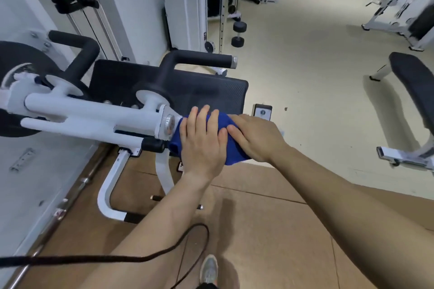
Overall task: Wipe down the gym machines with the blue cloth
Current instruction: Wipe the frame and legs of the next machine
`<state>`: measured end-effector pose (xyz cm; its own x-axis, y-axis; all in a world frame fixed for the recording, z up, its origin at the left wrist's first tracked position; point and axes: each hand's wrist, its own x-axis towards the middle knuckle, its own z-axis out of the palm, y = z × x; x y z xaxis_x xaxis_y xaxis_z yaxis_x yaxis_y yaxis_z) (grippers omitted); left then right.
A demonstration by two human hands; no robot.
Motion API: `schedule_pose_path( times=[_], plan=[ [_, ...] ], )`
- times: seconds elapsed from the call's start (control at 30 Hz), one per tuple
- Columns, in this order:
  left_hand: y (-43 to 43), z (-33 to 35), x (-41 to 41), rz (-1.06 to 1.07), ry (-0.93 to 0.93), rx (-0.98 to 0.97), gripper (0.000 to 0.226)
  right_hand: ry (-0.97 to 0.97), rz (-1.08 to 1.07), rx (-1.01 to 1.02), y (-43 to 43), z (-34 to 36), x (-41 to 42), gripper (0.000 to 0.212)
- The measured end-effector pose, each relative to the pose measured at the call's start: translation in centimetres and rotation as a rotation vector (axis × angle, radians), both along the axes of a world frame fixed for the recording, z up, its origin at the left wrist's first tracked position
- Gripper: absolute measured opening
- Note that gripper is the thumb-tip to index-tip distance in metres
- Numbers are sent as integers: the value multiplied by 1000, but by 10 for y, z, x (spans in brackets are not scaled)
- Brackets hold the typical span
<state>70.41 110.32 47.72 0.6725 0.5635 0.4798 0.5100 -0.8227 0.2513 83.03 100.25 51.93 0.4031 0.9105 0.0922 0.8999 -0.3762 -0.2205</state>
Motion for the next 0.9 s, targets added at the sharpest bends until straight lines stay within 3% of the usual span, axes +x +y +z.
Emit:
schedule_pose_path(
  times=[0.27, 0.43, 0.57, 0.67, 0.73, 0.8, 0.9],
  plan=[
    [13, 16, 17, 157, -41, -15, 31, 246, 92, -133, 38, 16, 16, 46],
    [-5, 10, 26, 258, 90, 71, 35, 105, 187, 72, 6, -3, 24, 41],
    [-64, 6, 54, 296, 76, 53, 33, 269, 253, 187, -46, -32, 65, 38],
    [-90, 0, 72, 253, 197, 130, 34, 425, 225, 214, -68, -49, 92, 37],
    [-87, 3, 66, 162, 240, 145, 34, 475, 220, 201, -70, -49, 93, 52],
    [-77, 10, 54, 92, 229, 123, 34, 417, 258, 218, -63, -44, 83, 60],
    [-58, 22, 39, 115, 137, 37, 32, 181, 261, 257, -41, -33, 55, 49]
  ],
)
